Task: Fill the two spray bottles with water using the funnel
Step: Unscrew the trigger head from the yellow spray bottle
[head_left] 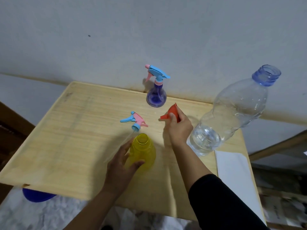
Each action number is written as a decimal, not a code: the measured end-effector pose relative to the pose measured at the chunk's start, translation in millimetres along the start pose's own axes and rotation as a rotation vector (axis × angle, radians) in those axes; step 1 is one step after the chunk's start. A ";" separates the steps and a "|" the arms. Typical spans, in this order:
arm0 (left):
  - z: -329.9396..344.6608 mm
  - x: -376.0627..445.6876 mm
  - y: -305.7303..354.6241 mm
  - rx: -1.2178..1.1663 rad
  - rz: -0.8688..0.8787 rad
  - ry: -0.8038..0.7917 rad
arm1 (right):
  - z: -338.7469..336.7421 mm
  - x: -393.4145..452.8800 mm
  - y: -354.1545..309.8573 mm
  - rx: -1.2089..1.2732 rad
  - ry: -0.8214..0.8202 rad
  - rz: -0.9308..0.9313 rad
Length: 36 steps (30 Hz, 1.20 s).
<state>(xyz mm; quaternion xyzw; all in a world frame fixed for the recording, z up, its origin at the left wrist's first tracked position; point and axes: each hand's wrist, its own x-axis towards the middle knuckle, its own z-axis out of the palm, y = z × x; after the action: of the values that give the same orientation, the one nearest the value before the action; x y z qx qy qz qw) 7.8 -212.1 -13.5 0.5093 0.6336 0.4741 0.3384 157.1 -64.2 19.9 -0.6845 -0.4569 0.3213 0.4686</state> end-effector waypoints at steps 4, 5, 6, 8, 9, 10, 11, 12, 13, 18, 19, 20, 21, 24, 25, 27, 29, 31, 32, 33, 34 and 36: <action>0.4 -0.2 1.4 0.020 -0.004 0.003 | -16.1 -18.8 -41.7 0.089 -0.082 -0.168; 0.2 -0.6 2.1 0.029 -0.012 0.006 | -22.5 -24.9 -52.1 0.110 -0.111 -0.231; 0.4 0.1 2.3 0.035 -0.023 0.007 | -28.9 -30.1 -61.2 0.128 -0.143 -0.287; 0.8 -0.5 2.3 0.026 -0.025 0.005 | -43.9 -42.5 -77.0 0.151 -0.213 -0.380; 1.4 -0.9 2.2 0.017 -0.016 0.003 | -51.2 -48.3 -82.8 0.158 -0.249 -0.421; 1.2 -2.0 2.6 0.007 -0.008 0.003 | -58.4 -55.0 -87.3 0.161 -0.287 -0.458; 0.8 -2.9 3.9 -0.006 -0.004 0.005 | -64.8 -61.2 -90.1 0.155 -0.326 -0.491; 0.4 -3.1 4.7 -0.019 -0.005 0.006 | -69.8 -66.4 -90.4 0.135 -0.364 -0.529; -0.1 -3.3 6.2 -0.027 -0.008 0.000 | -73.6 -71.0 -88.8 0.098 -0.395 -0.575; 1.1 -2.4 3.3 -0.101 -0.028 -0.023 | -76.4 -83.1 -70.1 -0.049 -0.450 -0.786; 2.2 -2.0 2.2 -0.114 -0.037 -0.022 | -75.5 -84.0 -67.7 -0.068 -0.454 -0.816; 3.3 -1.4 0.9 -0.123 -0.049 -0.019 | -74.2 -84.6 -66.2 -0.093 -0.460 -0.846; 4.3 -1.0 -0.2 -0.133 -0.062 -0.015 | -72.9 -85.4 -65.1 -0.121 -0.470 -0.874; 6.7 -1.0 -3.7 -0.147 -0.097 0.014 | -70.6 -88.0 -61.7 -0.160 -0.512 -0.928; 7.1 -1.3 -4.2 -0.144 -0.101 0.021 | -70.5 -88.6 -60.2 -0.162 -0.527 -0.929; 7.8 -1.2 -5.6 -0.148 -0.110 0.021 | -70.8 -89.2 -57.0 -0.167 -0.560 -0.911; 7.6 -1.2 -5.4 -0.160 -0.107 0.007 | -71.8 -90.3 -53.5 -0.163 -0.583 -0.894; 7.0 -1.5 -4.3 -0.166 -0.096 -0.004 | -72.8 -91.8 -50.6 -0.152 -0.586 -0.883; 6.7 -2.0 -3.2 -0.161 -0.084 -0.005 | -73.3 -92.5 -49.6 -0.149 -0.581 -0.881; 6.1 -2.9 -1.0 -0.157 -0.075 -0.006 | -73.8 -93.0 -49.0 -0.150 -0.575 -0.886; 5.8 -3.6 0.9 -0.160 -0.074 -0.006 | -74.3 -93.2 -48.9 -0.155 -0.571 -0.893; 5.2 -4.4 3.3 -0.163 -0.080 -0.006 | -75.1 -93.0 -49.7 -0.167 -0.566 -0.903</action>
<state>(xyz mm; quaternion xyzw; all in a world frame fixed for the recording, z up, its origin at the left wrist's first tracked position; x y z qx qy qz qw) 14.6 -214.9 -12.3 0.4557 0.6115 0.5087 0.3994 171.2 -169.4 94.1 -0.3413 -0.8382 0.2224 0.3625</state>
